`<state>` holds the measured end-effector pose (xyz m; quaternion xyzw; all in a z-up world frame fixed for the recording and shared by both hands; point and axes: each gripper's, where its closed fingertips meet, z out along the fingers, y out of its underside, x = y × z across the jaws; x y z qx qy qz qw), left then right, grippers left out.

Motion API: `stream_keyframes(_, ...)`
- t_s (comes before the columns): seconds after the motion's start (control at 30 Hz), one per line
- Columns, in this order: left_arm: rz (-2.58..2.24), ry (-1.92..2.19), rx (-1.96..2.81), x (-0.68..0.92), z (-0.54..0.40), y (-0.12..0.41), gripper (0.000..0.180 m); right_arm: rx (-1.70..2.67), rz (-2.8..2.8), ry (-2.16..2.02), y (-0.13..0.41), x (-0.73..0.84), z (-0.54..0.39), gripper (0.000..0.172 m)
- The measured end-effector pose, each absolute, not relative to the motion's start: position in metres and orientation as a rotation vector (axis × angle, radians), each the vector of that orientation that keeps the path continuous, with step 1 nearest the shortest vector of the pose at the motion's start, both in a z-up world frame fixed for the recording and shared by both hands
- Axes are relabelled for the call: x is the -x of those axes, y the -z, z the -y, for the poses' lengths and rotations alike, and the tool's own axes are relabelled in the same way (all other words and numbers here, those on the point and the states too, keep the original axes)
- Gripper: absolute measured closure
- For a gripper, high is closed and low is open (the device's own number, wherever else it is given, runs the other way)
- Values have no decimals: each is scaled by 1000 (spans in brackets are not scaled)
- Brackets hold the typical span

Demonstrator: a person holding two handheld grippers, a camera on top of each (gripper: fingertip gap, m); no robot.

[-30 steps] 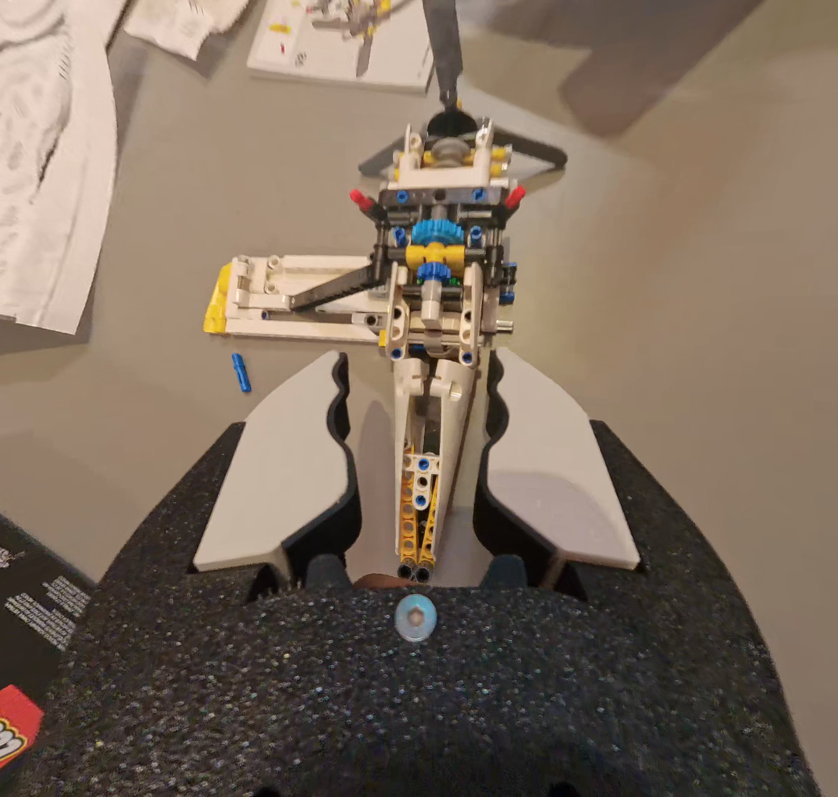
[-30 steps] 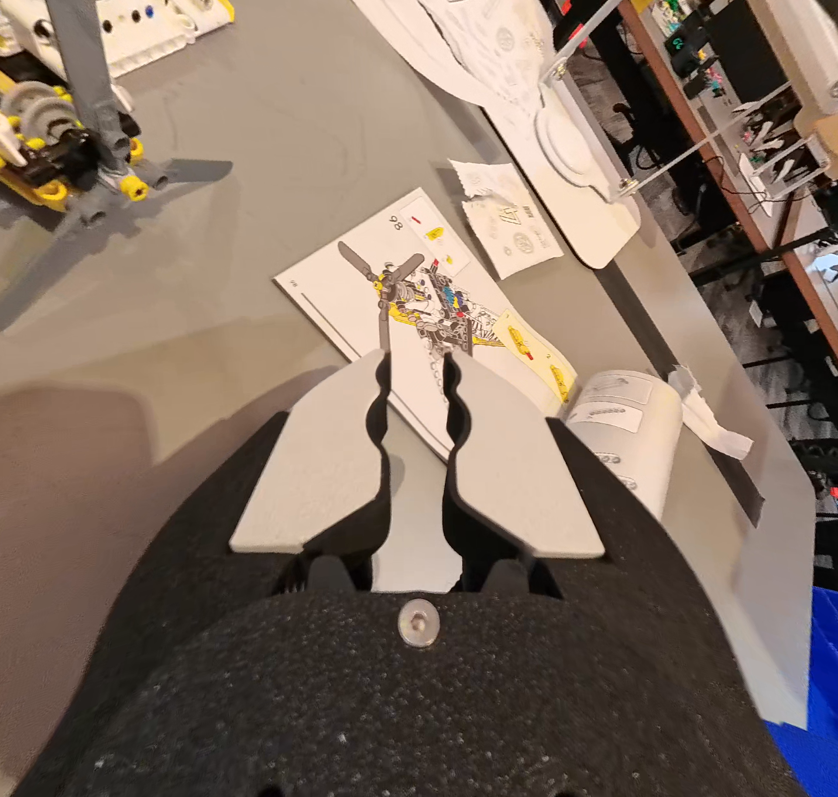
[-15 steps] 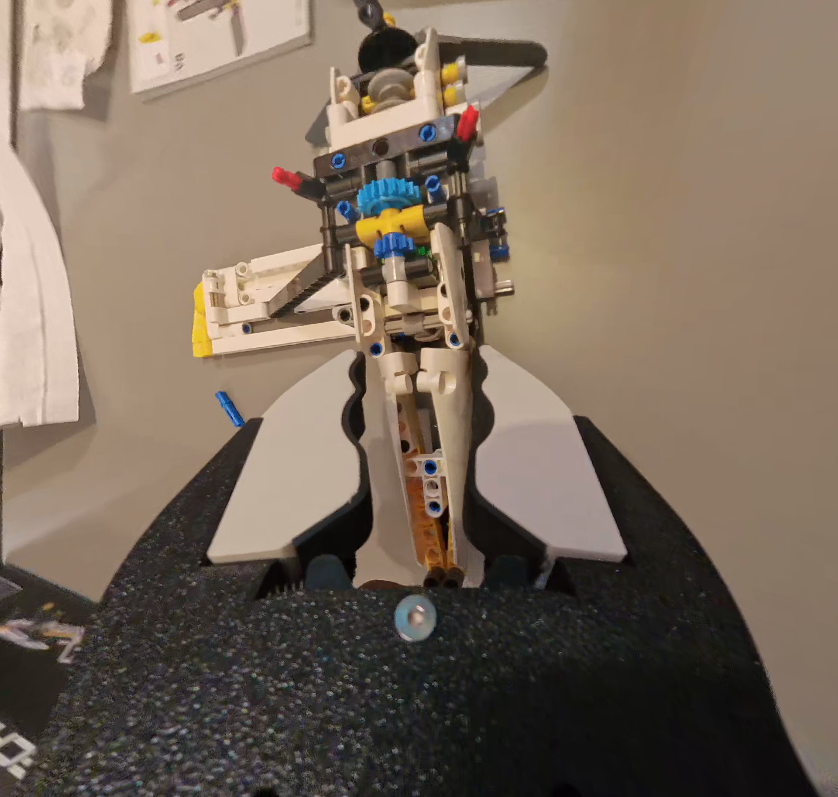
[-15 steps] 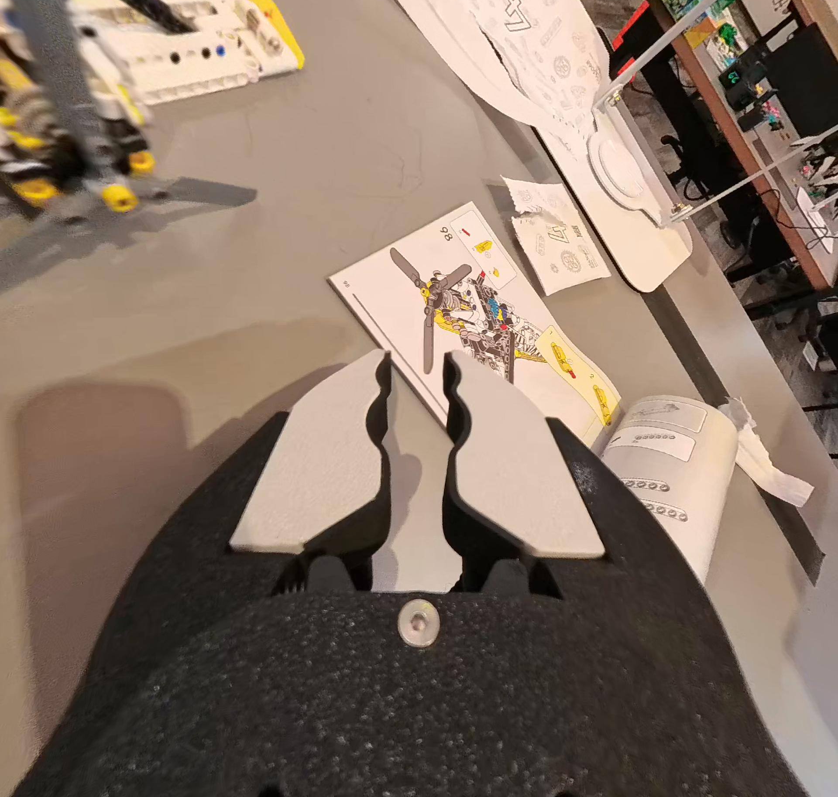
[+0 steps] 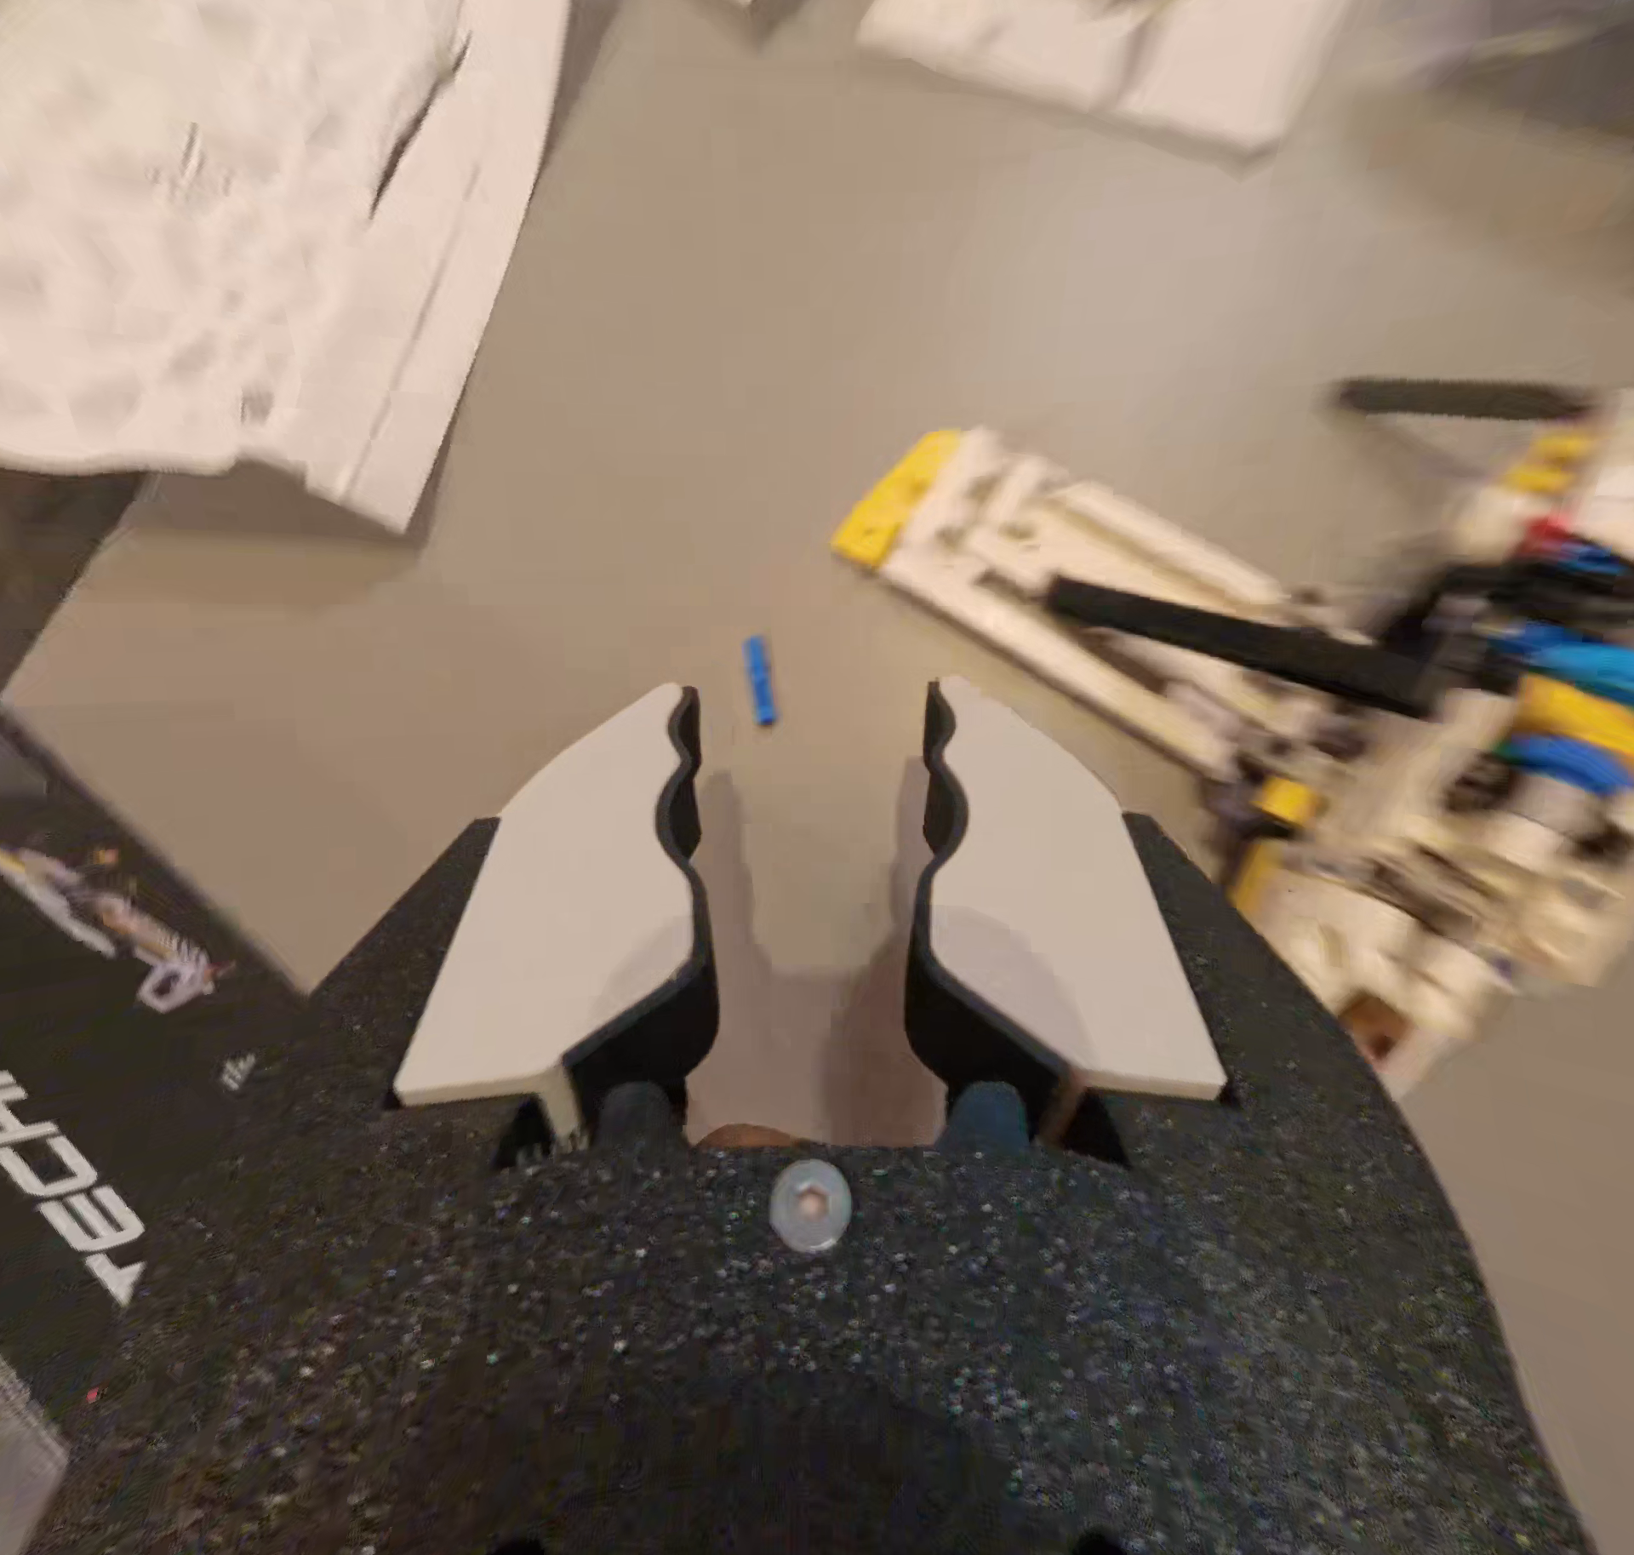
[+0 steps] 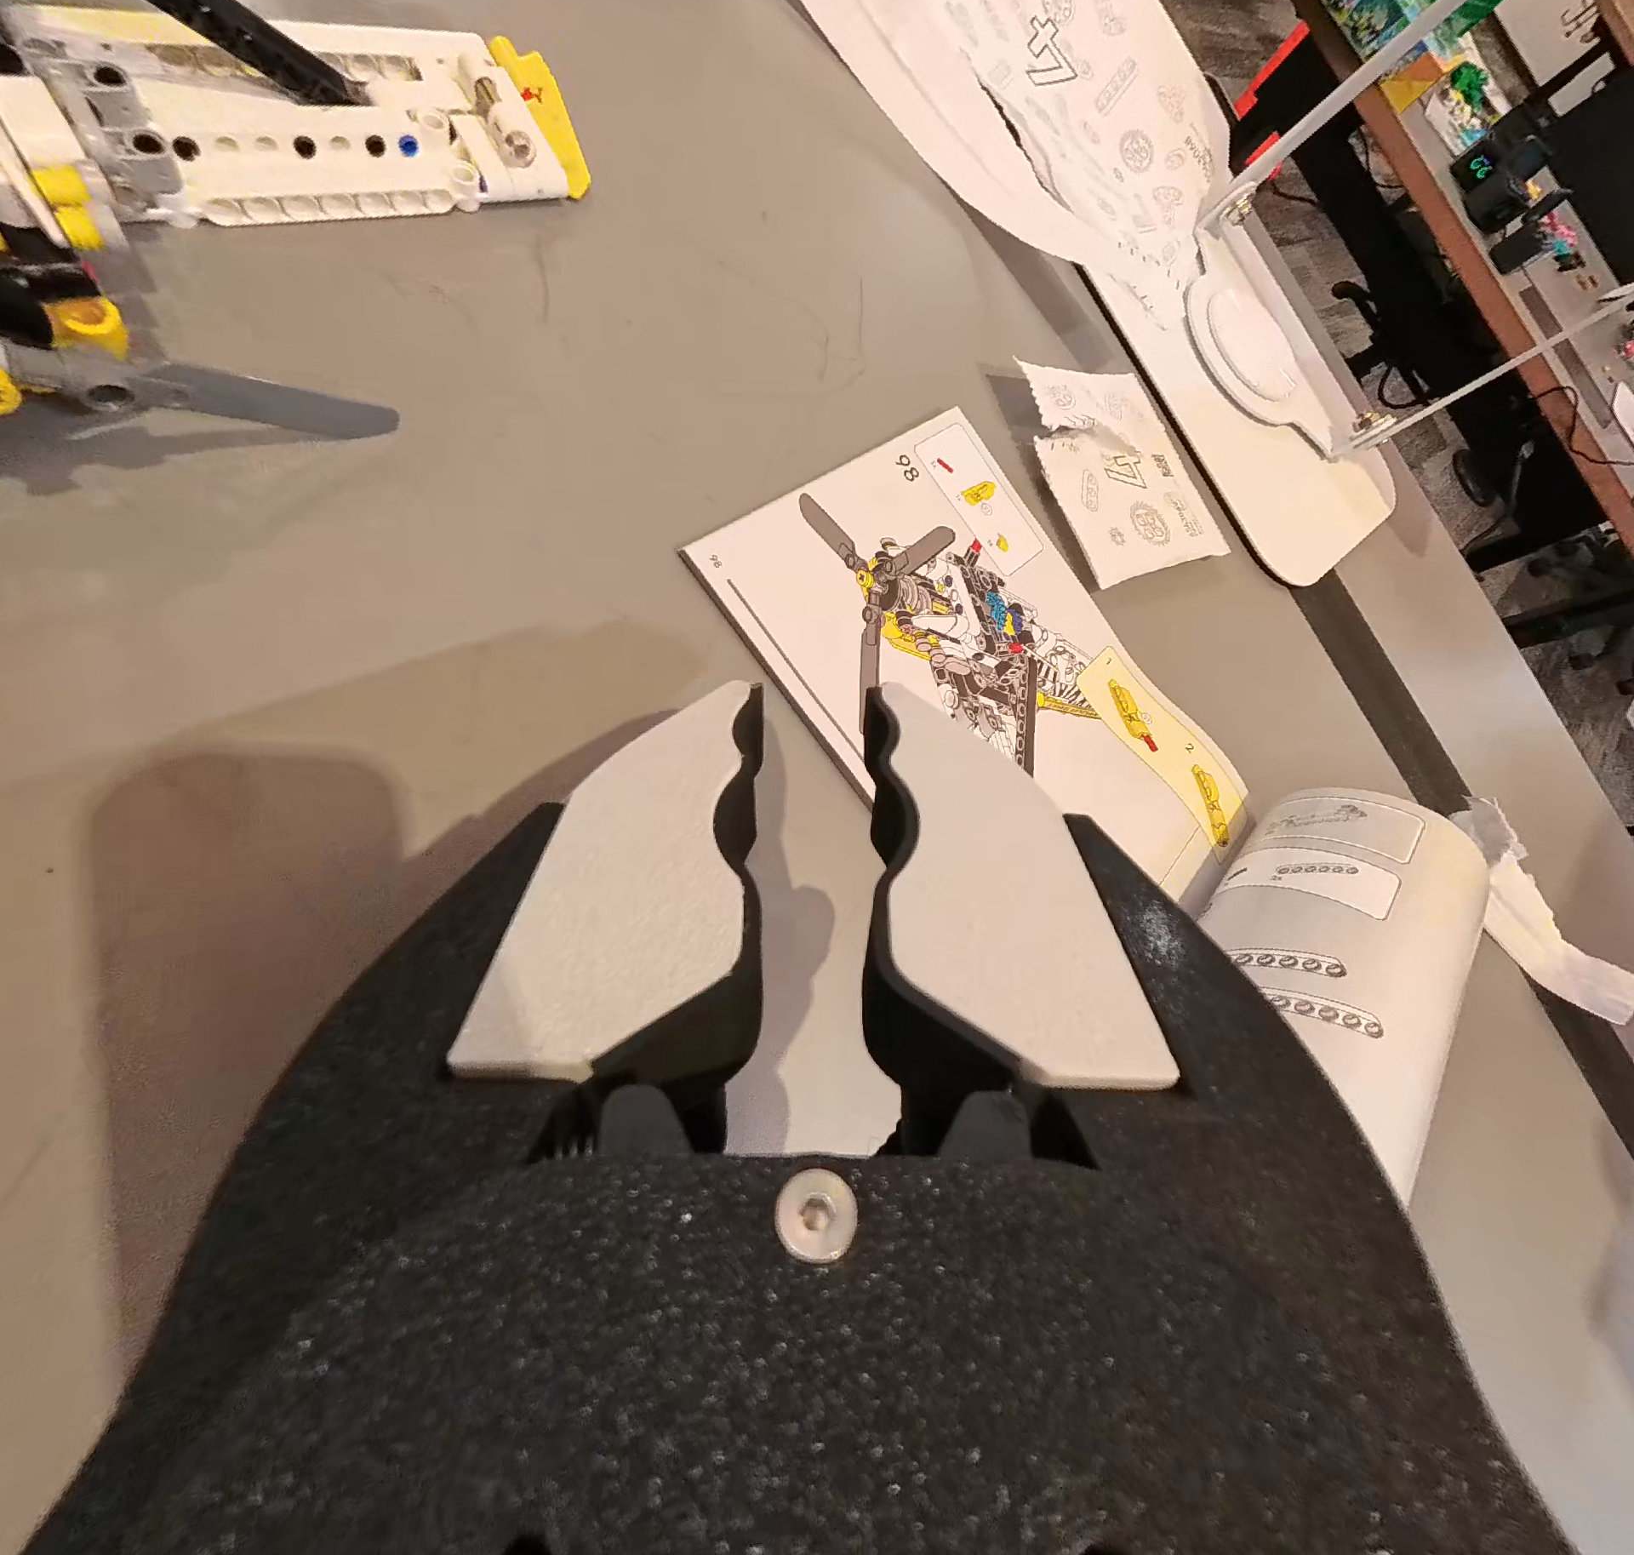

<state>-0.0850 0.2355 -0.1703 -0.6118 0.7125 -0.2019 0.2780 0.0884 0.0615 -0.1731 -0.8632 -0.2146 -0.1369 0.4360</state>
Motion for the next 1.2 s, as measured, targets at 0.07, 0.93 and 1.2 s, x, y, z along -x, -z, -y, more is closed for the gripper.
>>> stream_keyframes(0.07,-1915,470,1734,80,-247,192,138,2143,535,339,173,-88,-60,150)
stream_keyframes(0.93,-1946,580,1703,40,-221,166,174,2133,611,346,181,-81,-41,151)
stream_keyframes(1.2,-1990,679,1514,-12,-161,109,174,2127,675,363,188,-75,-28,153)
